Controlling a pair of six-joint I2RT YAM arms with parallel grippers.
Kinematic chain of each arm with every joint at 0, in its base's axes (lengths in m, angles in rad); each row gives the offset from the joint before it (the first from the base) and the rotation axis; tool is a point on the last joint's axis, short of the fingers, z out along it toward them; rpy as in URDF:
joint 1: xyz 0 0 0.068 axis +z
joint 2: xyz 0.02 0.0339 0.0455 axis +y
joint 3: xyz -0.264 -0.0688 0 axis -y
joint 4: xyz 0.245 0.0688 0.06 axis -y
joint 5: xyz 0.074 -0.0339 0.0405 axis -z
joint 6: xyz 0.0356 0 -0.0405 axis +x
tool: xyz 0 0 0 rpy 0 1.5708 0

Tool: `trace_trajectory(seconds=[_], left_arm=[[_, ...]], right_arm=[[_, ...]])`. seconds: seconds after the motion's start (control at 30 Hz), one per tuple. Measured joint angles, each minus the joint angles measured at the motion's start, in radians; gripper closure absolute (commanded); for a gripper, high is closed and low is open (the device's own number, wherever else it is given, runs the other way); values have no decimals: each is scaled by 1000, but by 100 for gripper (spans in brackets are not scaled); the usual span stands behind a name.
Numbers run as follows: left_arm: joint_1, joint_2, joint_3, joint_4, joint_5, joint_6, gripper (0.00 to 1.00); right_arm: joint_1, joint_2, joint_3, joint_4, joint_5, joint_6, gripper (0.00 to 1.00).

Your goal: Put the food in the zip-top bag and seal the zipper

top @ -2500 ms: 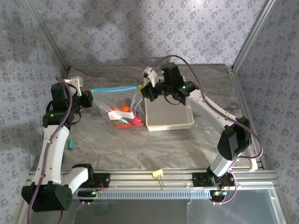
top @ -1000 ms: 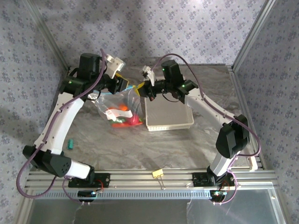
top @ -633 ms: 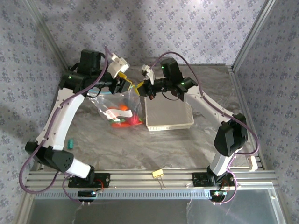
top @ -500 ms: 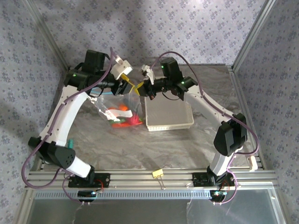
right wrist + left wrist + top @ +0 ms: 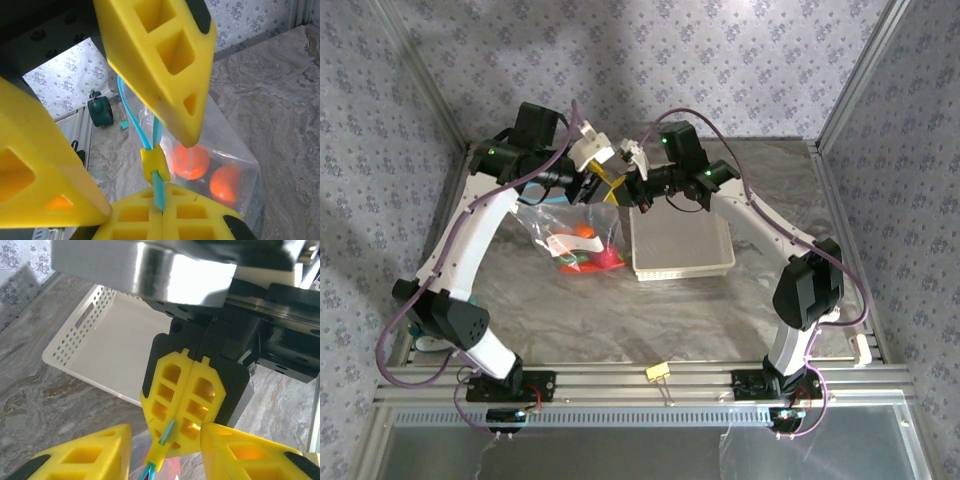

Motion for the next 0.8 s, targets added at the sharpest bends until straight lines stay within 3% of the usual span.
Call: trace_trajectory(seconds=[0.63,0.8], left_arm=[[3,38,27,-68,38,53,70],[16,40,27,-87,71,67,67]], right_arm=[[-14,8,4,-38,-23,-10,100],[-16,8,8,-39,-34,-10,100]])
